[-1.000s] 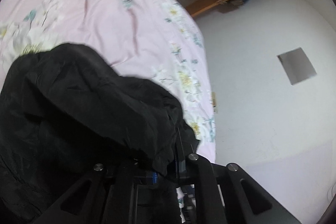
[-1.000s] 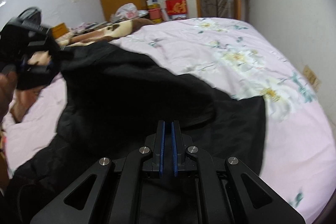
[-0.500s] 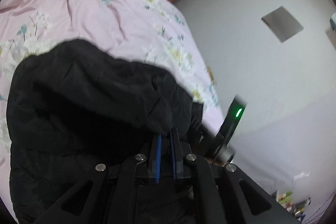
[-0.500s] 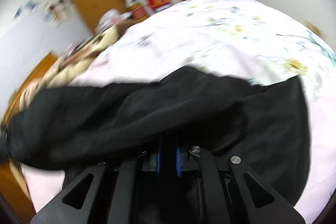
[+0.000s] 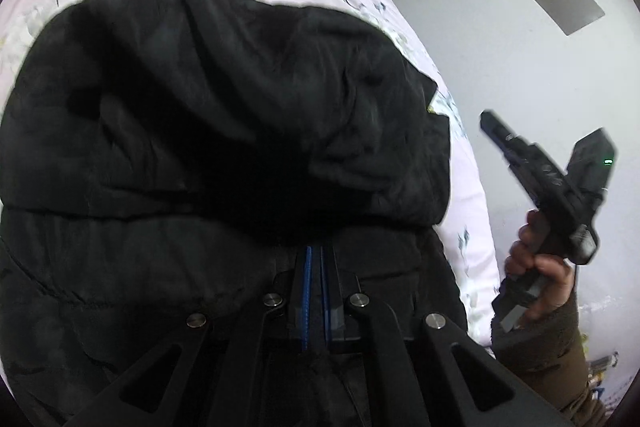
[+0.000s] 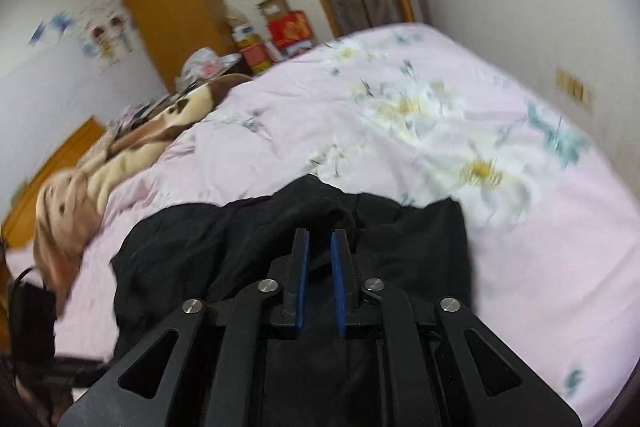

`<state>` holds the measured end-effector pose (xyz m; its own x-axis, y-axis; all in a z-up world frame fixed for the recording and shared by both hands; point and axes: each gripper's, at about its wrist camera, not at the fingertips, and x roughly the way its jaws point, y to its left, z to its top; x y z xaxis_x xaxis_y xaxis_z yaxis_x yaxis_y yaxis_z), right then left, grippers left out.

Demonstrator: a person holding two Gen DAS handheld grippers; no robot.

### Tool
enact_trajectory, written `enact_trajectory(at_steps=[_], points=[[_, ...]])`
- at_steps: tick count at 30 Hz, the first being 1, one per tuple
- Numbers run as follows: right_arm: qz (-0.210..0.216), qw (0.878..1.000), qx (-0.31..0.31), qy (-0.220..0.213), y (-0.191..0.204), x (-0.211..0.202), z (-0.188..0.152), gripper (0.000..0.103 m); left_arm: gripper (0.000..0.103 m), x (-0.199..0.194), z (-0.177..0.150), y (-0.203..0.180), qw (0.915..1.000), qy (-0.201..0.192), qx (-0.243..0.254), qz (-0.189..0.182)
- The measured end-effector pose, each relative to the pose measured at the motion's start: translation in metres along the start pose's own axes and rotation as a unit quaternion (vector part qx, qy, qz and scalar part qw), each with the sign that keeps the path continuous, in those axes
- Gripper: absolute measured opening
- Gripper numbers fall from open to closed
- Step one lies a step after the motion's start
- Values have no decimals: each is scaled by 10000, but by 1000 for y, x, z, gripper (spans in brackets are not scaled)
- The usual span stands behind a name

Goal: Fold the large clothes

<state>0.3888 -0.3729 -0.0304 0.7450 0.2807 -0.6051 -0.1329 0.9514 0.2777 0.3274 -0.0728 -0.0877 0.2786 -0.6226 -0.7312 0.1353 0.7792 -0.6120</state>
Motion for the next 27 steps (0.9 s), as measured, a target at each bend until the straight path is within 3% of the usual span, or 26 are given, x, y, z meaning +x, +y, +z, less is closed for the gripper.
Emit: enact_trajectory(at_steps=[2, 5, 7, 9, 10, 12, 14, 16, 19, 21, 23, 25, 27], points=[[422, 9976, -531, 123, 30, -6, -1, 18, 4, -9, -4, 7, 9997, -42, -115, -207], [874, 9865, -1387, 77, 81, -12, -12, 31, 5, -41, -6, 13, 9989, -459, 51, 65], [1171, 9734, -1967, 61, 113, -11, -26, 51, 5, -66, -3, 24, 9974, -682, 51, 223], [1154, 9623, -2460, 121, 139, -4, -43, 68, 6, -84, 4, 35, 9954, -892, 25, 351], [1087, 9571, -2683, 143, 147, 2, -51, 75, 9, -91, 8, 42, 9946, -943, -59, 426], [874, 9383, -3338, 245, 170, 15, -71, 75, 16, -104, 16, 54, 9931, -1059, -237, 441], [557, 9144, -4006, 188, 185, 22, -91, 75, 40, -114, 21, 65, 9916, -1212, -384, 248], [51, 8846, -4663, 27, 199, 32, -110, 75, 54, -119, 28, 75, 9891, -1370, -523, 131], [-867, 8518, -5165, -57, 202, 57, -124, 75, 55, -105, 47, 79, 9880, -1373, -701, -22], [-1262, 8399, -5278, -68, 201, 67, -128, 75, 55, -93, 54, 85, 9867, -1320, -892, -327], [-1400, 8409, -5226, -144, 198, 69, -127, 60, 55, -93, 58, 87, 9843, -1436, -977, -319], [-1449, 8495, -5071, -126, 196, 71, -119, 16, 56, -92, 62, 86, 9816, -1556, -1025, -417], [-1383, 8641, -4836, -176, 193, 67, -109, 7, 58, -89, 72, 87, 9780, -1620, -1127, -676]])
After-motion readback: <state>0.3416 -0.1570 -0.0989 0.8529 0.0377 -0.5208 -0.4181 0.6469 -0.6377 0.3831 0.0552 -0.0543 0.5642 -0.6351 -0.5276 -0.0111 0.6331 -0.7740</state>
